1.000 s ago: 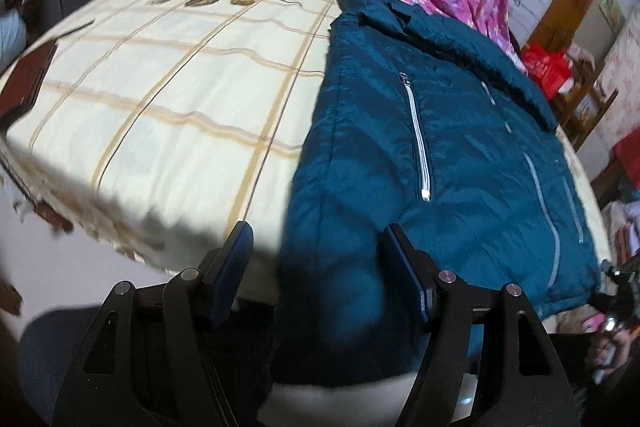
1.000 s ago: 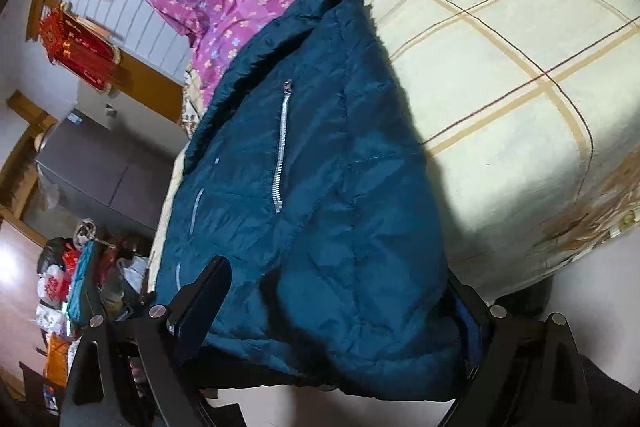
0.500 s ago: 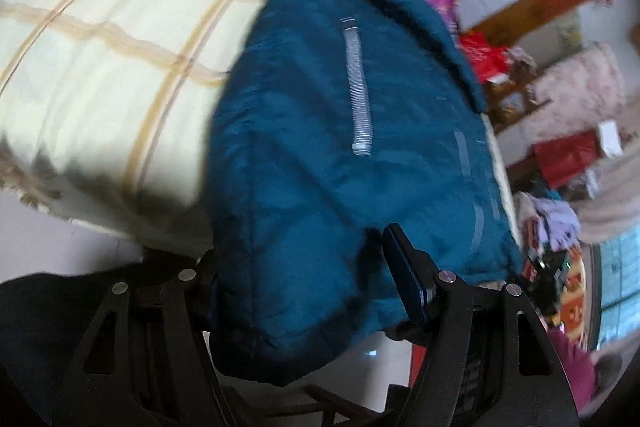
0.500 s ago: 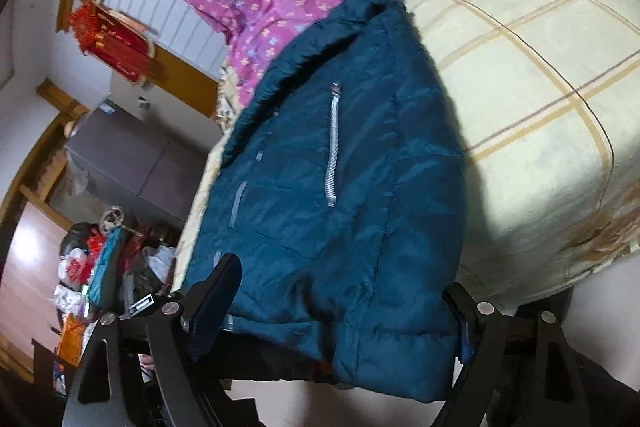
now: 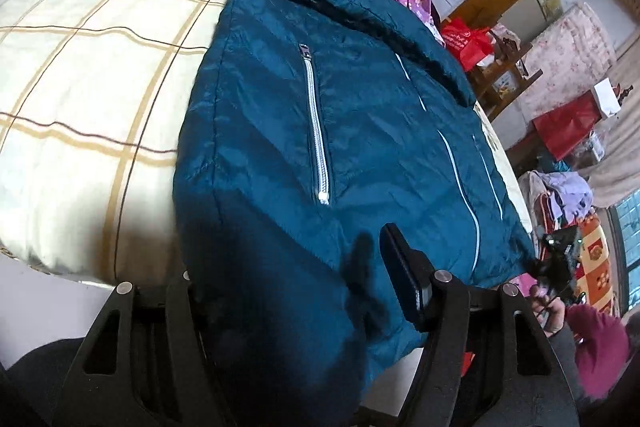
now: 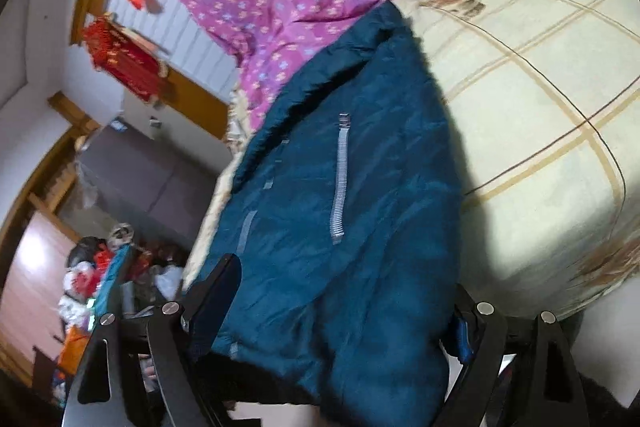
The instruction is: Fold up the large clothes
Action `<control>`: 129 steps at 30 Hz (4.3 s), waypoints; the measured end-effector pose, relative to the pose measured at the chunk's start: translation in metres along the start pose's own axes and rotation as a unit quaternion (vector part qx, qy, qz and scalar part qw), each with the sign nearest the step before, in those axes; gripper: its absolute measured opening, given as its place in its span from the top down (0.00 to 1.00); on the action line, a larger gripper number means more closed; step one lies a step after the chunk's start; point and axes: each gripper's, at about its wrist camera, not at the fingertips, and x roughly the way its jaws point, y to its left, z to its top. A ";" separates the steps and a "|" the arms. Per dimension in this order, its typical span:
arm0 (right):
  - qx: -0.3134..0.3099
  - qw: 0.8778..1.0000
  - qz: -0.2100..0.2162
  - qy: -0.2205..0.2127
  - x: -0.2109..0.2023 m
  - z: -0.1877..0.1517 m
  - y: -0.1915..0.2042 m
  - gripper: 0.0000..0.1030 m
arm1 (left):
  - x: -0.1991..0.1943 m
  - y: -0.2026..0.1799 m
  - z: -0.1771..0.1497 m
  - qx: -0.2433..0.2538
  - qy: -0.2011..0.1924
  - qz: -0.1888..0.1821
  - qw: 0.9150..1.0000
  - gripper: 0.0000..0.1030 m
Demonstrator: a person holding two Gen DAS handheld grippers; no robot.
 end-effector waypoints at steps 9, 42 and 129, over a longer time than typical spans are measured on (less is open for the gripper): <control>-0.001 1.000 -0.001 -0.003 0.002 -0.002 -0.001 0.16 | -0.004 0.006 -0.007 -0.002 0.008 -0.024 1.000 0.46; -0.017 0.999 -0.050 0.012 -0.005 -0.010 0.002 0.75 | -0.006 -0.002 -0.017 0.002 0.006 0.012 1.000 0.68; -0.229 0.922 -0.228 -0.210 0.024 0.143 0.147 0.88 | -0.046 -0.075 0.158 0.035 -0.278 0.153 0.948 0.90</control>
